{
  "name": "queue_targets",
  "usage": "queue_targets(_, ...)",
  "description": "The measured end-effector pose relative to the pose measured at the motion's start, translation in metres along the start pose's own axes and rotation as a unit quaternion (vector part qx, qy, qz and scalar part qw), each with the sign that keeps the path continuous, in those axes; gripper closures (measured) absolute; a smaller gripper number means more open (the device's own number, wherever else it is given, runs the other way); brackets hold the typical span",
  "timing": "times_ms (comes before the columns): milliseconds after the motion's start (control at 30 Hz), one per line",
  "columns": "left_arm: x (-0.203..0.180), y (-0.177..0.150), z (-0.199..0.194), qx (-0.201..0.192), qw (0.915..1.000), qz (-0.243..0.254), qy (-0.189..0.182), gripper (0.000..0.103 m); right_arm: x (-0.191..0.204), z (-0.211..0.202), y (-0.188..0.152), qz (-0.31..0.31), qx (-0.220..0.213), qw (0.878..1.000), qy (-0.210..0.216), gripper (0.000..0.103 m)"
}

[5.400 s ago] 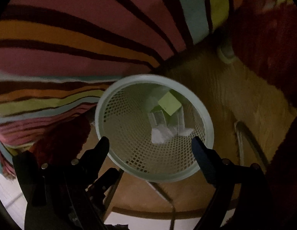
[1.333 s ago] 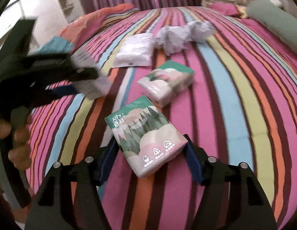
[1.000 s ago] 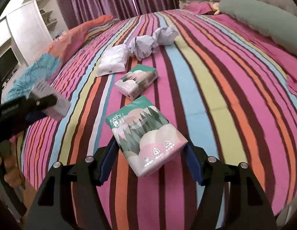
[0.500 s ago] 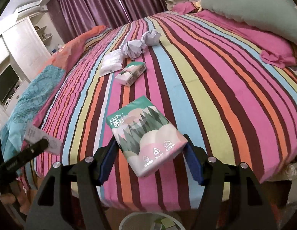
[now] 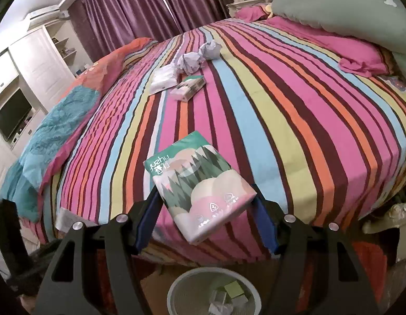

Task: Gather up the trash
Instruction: 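Carry both items over the wastebasket and open both tools to drop them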

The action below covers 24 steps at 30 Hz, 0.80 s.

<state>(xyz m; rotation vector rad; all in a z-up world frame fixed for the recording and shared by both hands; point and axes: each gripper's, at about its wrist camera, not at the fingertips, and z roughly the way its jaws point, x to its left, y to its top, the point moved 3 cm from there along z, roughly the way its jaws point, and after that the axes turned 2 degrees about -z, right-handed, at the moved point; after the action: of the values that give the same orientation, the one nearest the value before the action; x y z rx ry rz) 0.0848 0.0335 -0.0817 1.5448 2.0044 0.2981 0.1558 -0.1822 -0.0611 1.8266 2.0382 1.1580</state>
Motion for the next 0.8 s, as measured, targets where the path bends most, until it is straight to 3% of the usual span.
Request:
queue_targets(400, -0.004, -0.063, 0.024, 0.085, 0.9964, 0.002, 0.004, 0.055, 0.014, -0.004, -0.049, -0.01, 0.041, 0.999, 0.007, 0.04)
queue_targets(600, -0.006, -0.079, 0.04, 0.117, 0.9931, 0.003, 0.009, 0.054, 0.019, 0.009, -0.082, 0.006, 0.104, 0.994, 0.019, 0.04)
queue_targets(800, 0.004, -0.09, 0.058, 0.156, 0.9874, -0.026, 0.006, 0.054, 0.013, 0.039, -0.123, 0.044, 0.199, 0.979, 0.024, 0.04)
